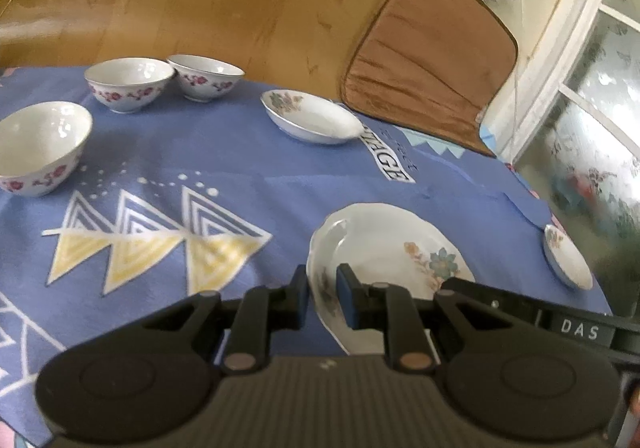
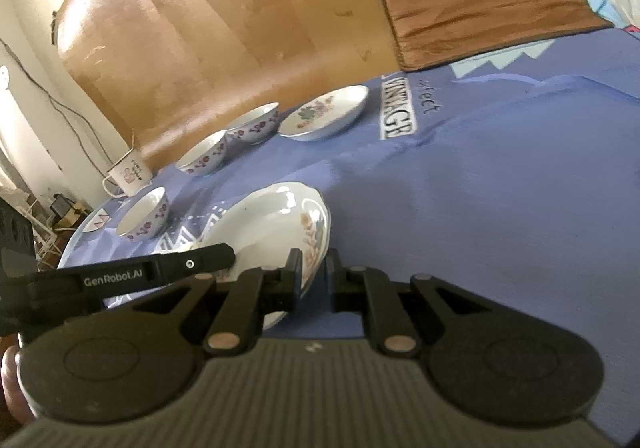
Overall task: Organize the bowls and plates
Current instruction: 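Close the left gripper on the saucer rim while the right gripper holds it, then carry the flower-painted saucer with both grippers toward the window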
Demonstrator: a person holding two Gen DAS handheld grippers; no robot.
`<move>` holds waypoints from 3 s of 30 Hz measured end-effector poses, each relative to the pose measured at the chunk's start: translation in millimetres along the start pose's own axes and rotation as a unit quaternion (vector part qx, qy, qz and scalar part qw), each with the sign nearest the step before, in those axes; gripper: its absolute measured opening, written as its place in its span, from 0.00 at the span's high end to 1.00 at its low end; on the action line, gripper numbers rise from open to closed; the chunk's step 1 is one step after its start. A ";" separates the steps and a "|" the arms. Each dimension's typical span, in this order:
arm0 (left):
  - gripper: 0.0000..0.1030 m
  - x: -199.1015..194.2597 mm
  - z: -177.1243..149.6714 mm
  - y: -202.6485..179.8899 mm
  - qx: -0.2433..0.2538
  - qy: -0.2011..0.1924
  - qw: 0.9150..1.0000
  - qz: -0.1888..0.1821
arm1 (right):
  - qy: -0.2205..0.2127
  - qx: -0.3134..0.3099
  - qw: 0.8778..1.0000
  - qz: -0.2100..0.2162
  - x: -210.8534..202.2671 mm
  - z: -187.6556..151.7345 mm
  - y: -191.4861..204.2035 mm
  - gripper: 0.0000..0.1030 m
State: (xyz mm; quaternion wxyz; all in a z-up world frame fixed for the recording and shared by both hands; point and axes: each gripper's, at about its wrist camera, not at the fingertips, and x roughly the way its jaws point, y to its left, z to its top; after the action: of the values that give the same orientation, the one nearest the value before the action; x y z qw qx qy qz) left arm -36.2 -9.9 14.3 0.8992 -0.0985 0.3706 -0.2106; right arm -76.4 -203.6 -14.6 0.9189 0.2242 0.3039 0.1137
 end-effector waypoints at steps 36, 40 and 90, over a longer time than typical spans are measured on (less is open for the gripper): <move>0.75 -1.9 -6.8 -3.6 0.017 -0.027 0.999 -0.011 | -0.013 -0.016 1.000 -0.021 2.8 -11.2 8.1 0.83; 0.76 -3.5 -7.3 -1.5 0.009 -0.030 0.999 -0.018 | -0.017 -0.021 0.999 -0.025 2.3 -12.3 9.7 0.83; 0.74 15.1 -5.2 -40.1 0.051 -0.009 0.998 -0.024 | -0.056 -0.005 0.997 -0.048 -18.9 -12.5 -18.9 0.84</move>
State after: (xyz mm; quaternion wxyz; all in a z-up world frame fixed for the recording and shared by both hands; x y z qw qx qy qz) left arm -42.5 -52.6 14.6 0.9011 -0.0634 0.3487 -0.2496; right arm -97.5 -222.4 -23.0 0.9401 0.2103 0.2618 0.0583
